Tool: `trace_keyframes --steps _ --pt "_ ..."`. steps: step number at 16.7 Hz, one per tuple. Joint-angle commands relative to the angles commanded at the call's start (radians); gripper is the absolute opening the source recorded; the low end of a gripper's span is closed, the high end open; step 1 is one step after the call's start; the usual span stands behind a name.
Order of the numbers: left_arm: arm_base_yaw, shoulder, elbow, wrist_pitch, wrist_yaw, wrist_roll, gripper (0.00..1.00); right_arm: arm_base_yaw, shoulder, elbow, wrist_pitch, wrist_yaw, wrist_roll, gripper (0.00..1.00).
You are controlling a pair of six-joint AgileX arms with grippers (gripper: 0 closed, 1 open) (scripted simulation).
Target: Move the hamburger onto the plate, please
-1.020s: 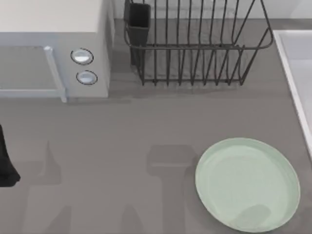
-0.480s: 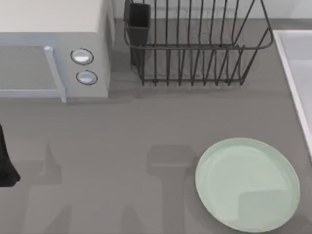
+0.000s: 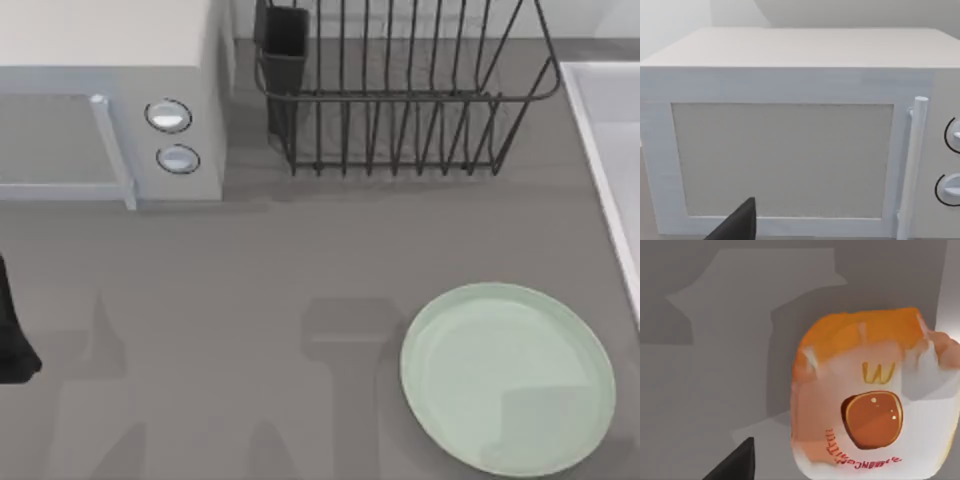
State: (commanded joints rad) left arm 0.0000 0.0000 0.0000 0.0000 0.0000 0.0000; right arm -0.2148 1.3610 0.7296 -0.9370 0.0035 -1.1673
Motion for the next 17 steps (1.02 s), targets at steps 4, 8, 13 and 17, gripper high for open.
trace_keyframes --steps 4,8,13,17 --pt "0.0 0.0 0.0 0.0 0.0 0.0 1.0 -0.001 0.09 -0.084 0.186 0.0 0.001 1.0" --pt "0.0 0.0 0.0 0.0 0.0 0.0 1.0 -0.001 0.174 -0.163 0.346 0.0 0.002 1.0" --pt "0.0 0.0 0.0 0.0 0.0 0.0 1.0 -0.001 0.186 -0.173 0.364 0.0 0.002 1.0" --pt "0.0 0.0 0.0 0.0 0.0 0.0 1.0 -0.001 0.186 -0.173 0.364 0.0 0.002 0.7"
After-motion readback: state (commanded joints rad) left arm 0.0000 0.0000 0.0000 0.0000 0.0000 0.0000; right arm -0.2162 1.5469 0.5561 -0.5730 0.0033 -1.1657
